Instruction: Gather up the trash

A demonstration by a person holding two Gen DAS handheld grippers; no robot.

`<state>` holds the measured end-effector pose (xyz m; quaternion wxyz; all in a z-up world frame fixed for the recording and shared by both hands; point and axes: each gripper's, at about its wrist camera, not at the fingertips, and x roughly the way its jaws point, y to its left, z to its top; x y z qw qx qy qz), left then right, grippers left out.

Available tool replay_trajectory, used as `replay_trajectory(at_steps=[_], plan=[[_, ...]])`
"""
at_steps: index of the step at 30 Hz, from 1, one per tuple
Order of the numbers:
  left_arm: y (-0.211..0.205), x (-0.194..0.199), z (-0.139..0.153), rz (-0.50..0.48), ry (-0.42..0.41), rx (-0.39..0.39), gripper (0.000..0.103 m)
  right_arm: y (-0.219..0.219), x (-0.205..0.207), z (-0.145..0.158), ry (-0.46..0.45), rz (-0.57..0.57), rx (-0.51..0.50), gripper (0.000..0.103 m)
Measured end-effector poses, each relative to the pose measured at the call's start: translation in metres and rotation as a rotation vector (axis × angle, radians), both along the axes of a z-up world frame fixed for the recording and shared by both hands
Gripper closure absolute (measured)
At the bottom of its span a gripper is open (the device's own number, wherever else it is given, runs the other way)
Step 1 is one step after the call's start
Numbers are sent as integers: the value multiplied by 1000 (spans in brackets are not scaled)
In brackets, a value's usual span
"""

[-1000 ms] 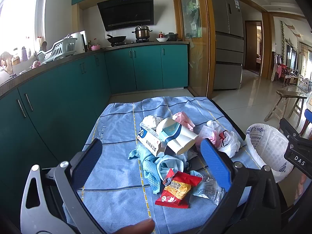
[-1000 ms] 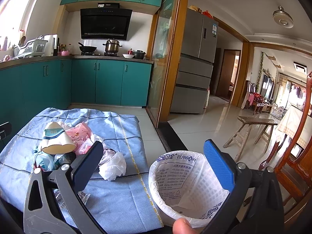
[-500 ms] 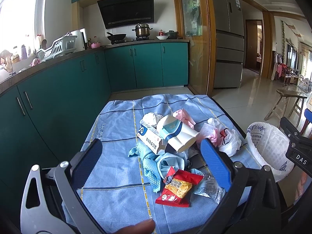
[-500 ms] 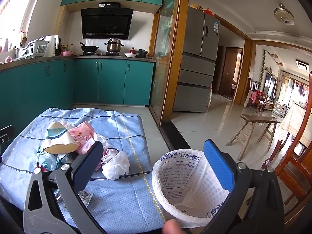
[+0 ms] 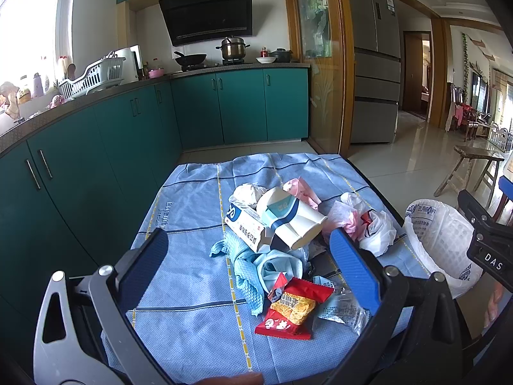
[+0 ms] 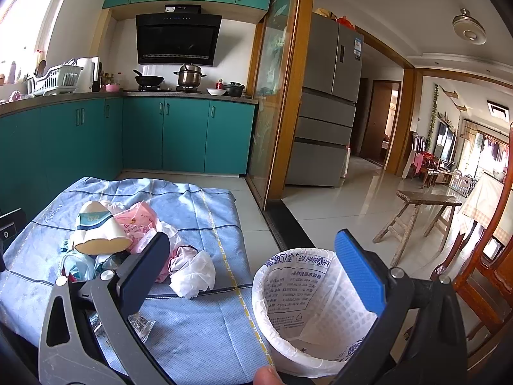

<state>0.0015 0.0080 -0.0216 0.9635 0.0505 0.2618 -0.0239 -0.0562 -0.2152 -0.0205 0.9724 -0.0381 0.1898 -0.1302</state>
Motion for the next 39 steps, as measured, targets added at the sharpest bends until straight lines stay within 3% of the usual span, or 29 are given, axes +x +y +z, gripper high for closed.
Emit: replay_trajectory(at_steps=[12, 17, 19, 21, 25, 27, 29, 32, 34, 37, 39], plan=[[-2, 3, -9, -16, 31, 0, 3, 0, 3, -1, 12, 6, 9, 3], [-1, 8, -19, 7, 38, 82, 3, -7, 10, -9, 57, -9, 23, 3], [4, 15, -30, 12, 91, 92, 3, -10, 13, -13, 72, 6, 51, 3], [17, 22, -43, 20, 167, 62, 3, -13, 15, -19, 87, 18, 80, 8], [38, 25, -65, 56, 236, 39, 7, -12, 19, -33, 135, 48, 110, 42], [50, 25, -77, 83, 288, 5, 13, -5, 22, -43, 182, 127, 139, 44], [60, 28, -89, 103, 358, -39, 27, 9, 25, -54, 222, 203, 146, 44], [72, 31, -106, 113, 460, -125, 40, 35, 29, -70, 276, 317, 139, 44], [71, 32, -112, 80, 495, -155, 40, 47, 35, -78, 317, 384, 165, 44], [63, 30, -113, 51, 489, -160, 28, 68, 44, -94, 398, 477, 169, 43], [60, 28, -111, 45, 465, -166, 23, 80, 48, -104, 433, 517, 156, 37]])
